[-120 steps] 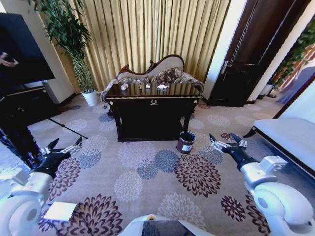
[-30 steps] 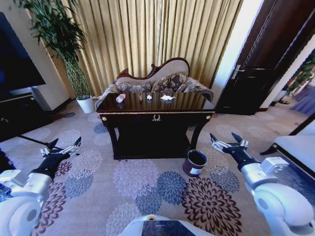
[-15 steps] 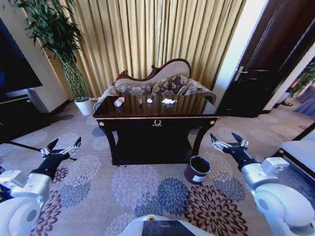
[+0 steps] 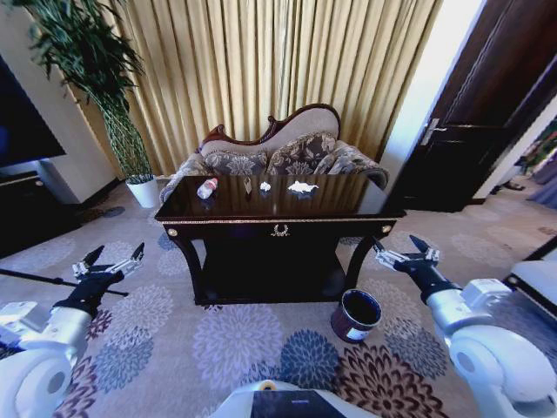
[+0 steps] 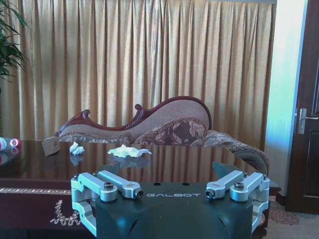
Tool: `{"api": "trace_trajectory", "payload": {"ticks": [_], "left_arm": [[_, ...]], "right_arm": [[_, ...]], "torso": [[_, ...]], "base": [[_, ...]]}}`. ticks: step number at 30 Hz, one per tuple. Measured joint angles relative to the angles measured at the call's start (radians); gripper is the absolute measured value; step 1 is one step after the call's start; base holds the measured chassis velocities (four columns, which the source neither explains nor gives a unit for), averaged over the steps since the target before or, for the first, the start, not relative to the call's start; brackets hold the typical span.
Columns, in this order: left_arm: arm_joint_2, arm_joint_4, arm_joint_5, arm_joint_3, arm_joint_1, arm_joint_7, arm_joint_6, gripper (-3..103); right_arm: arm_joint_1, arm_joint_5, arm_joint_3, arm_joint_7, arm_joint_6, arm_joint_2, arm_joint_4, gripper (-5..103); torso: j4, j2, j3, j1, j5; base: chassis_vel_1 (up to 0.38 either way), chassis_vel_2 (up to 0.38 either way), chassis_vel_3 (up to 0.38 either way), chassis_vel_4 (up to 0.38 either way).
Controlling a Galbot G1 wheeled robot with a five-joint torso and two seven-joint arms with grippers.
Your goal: Move to the front of the table and place the trash on the table into the trash bin.
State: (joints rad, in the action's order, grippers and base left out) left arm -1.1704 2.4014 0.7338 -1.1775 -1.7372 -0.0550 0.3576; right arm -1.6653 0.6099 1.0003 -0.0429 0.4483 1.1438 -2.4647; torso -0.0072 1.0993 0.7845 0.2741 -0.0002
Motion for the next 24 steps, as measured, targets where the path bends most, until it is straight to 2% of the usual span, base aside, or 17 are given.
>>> {"api": "trace_trajectory", "payload": {"ticks": [24], "left_arm": [[-0.004, -0.007, -0.001, 0.002, -0.007, -0.012, -0.018, 100]], "right_arm": [[-0.001, -0.009, -0.003, 0.000, 0.000, -0.001, -0.003, 100]], "torso": [[-0.0001, 0.000, 0.000, 0.000, 0.0000]], "base": [[-0.156, 0.149, 0.156, -0.150]]}}
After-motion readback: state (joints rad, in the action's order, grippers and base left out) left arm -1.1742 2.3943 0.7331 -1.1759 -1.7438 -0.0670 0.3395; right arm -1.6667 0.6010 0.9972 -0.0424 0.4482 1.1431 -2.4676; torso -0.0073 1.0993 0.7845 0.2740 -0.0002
